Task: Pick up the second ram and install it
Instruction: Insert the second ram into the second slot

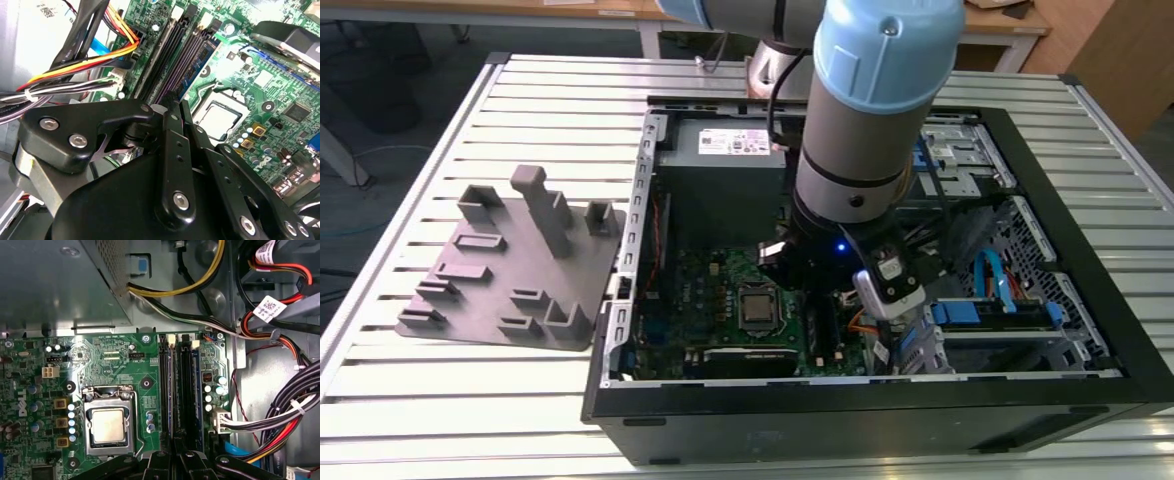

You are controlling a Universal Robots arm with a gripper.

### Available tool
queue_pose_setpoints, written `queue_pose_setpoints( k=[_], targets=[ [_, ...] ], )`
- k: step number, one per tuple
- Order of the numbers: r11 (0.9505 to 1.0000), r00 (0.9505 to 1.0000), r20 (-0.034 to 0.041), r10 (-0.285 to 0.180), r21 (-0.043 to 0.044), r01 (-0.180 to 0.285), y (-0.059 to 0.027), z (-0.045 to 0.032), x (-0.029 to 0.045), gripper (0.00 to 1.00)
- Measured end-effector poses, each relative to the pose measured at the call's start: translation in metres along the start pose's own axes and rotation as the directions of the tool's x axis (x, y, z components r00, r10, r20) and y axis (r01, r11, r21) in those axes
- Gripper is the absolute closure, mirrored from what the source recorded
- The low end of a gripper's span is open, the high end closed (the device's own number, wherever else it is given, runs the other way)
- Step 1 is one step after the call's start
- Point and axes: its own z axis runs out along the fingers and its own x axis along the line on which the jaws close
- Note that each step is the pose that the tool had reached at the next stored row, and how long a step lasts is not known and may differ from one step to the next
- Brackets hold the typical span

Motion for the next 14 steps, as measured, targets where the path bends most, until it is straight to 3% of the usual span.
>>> queue_pose_setpoints(
  k=[14],
  targets=[
    [1.0000, 1.0000, 0.0003, -0.002, 0.0030, 0.002, 0.0006, 0.0035, -0.0030, 0.89]
  ],
)
